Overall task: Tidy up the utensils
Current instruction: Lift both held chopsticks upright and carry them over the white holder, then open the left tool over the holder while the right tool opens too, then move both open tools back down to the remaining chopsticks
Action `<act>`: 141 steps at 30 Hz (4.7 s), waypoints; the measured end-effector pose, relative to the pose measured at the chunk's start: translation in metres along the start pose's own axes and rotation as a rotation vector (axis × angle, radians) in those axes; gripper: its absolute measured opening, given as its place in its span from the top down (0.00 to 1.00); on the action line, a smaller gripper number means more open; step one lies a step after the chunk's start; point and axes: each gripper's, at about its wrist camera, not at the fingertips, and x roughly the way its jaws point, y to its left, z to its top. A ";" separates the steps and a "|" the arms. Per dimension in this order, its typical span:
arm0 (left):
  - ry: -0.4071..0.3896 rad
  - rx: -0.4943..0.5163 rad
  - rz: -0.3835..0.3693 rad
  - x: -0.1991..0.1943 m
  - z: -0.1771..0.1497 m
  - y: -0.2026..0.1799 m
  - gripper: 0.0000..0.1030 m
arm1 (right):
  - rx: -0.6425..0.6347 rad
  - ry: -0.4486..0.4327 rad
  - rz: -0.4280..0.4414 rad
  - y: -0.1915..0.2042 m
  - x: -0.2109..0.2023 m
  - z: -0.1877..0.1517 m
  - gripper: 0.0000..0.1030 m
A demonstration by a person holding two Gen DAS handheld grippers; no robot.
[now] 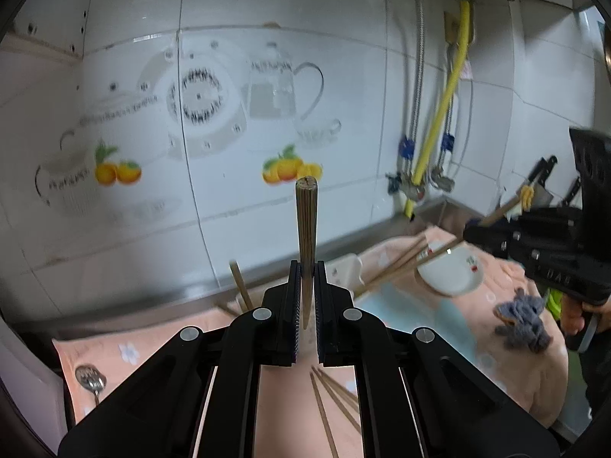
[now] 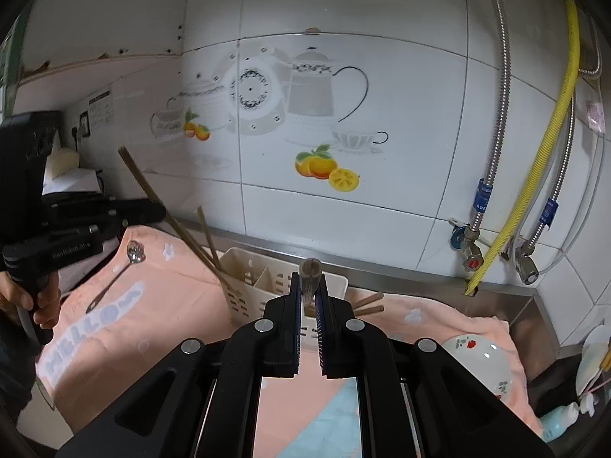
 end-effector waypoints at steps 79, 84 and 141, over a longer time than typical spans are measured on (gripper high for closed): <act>0.097 -0.120 0.170 0.016 -0.088 0.035 0.05 | 0.077 0.076 -0.031 0.015 0.054 -0.077 0.12; 0.112 -0.119 0.180 0.014 -0.102 0.031 0.05 | 0.085 0.083 -0.023 0.019 0.050 -0.090 0.12; 0.322 -0.139 0.192 0.020 -0.242 0.003 0.06 | 0.104 0.319 0.083 0.085 0.087 -0.232 0.71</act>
